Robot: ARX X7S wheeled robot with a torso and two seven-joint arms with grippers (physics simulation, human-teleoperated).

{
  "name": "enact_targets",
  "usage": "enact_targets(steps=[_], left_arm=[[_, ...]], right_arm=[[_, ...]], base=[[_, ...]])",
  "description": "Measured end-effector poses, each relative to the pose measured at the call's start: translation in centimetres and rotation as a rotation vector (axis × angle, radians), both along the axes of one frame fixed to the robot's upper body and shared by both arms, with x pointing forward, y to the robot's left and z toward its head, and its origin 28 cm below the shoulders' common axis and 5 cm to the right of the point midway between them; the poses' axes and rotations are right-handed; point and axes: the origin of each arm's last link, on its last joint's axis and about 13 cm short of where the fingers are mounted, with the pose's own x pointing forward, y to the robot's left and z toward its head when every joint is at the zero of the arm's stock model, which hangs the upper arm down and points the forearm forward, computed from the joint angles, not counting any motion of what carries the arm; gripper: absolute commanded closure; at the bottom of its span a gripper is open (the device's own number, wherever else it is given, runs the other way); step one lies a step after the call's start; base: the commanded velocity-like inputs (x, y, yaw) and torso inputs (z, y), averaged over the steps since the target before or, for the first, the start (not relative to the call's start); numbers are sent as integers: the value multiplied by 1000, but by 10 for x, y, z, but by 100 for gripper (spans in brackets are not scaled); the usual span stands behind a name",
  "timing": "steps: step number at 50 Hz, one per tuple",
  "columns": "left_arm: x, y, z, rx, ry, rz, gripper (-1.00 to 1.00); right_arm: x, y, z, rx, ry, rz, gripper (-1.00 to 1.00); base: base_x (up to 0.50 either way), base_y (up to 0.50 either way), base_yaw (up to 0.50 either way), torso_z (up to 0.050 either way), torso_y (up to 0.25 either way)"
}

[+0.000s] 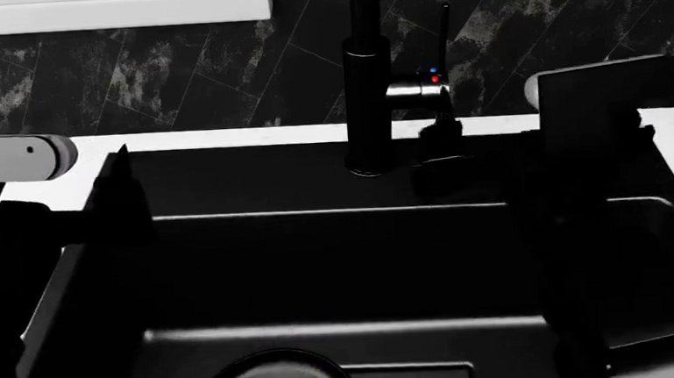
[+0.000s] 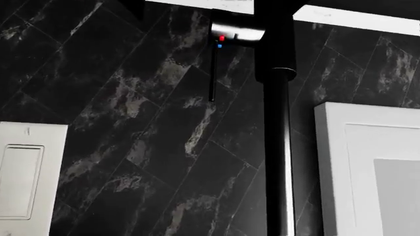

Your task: Pick the pan and sponge and place them into the sink. Then turn on the water.

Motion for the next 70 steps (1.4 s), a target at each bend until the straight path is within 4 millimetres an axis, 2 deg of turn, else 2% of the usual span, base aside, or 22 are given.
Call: enact_targets(steps=[19, 30, 52, 70], left_arm=[[1, 1, -5, 2, 9, 1, -100], [1, 1, -7, 3, 13, 0, -100], [1, 4, -3, -9, 6, 26, -100], [-3, 8, 7, 9, 8, 17, -100]], right_arm=[[41, 3, 2, 15, 20, 2, -100], [59, 3, 4, 26, 31, 6, -100], [67, 6, 9, 30, 72, 20, -100], [70, 13, 24, 25, 123, 40, -100]], base=[[0, 0, 0, 0, 0], [0, 0, 0, 0, 0], [0, 0, 0, 0, 0], [0, 0, 0, 0, 0]])
